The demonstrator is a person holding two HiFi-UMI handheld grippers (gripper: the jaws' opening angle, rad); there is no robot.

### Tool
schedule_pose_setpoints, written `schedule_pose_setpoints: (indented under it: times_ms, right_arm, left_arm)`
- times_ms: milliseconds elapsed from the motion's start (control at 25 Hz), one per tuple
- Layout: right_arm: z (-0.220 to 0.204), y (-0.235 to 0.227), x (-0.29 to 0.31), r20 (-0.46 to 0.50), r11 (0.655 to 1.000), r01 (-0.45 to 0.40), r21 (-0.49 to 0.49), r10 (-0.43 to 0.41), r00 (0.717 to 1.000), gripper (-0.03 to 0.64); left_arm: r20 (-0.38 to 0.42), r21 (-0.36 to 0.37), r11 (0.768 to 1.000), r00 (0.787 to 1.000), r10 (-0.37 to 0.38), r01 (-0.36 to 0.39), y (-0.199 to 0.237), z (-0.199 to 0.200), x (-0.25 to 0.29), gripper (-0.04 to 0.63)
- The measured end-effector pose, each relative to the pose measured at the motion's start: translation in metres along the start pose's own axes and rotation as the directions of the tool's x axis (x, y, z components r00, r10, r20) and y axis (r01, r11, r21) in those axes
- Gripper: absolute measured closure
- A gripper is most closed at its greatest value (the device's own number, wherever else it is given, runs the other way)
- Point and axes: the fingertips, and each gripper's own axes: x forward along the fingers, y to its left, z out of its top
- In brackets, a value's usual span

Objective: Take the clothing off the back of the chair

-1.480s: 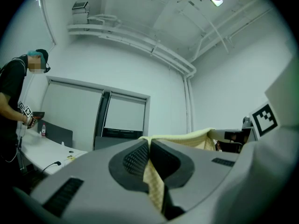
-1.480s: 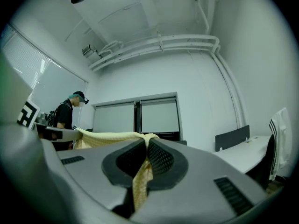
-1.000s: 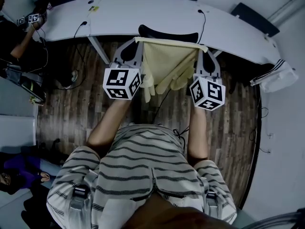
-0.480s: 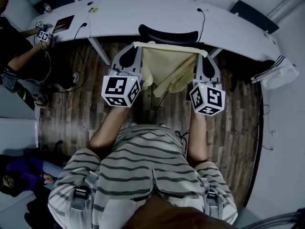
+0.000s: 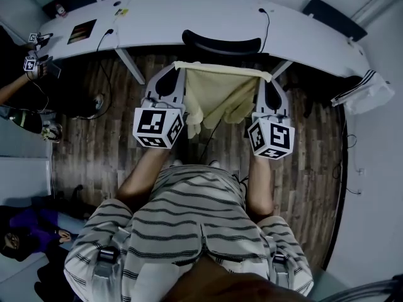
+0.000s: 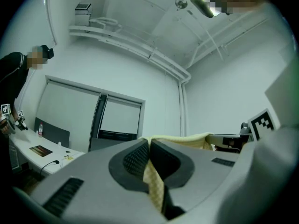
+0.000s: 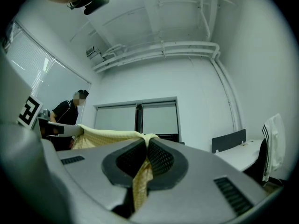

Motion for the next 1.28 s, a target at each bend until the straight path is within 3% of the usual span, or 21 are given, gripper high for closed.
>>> schedule_pose_setpoints:
  times_ms: [480,1280]
  right_arm:
    - [-0.021,0.011,-0.019,-0.030,1.000,0.007,-0.017,-0.007,1.000,0.592]
    - [-0.058,0.015,-0.036,-0.055,0.999,0.034,-0.017,-0.035,0.998,0.592]
  left_arm:
    - [-0.031,-0.018,1.000,1.000,0.002,-0.002,-0.001,-0.017,-0.019,0.571]
    - [-0.081,0.015,1.000,0.997,0.018,-0.017,-0.004,-0.059,-0.034,0.571]
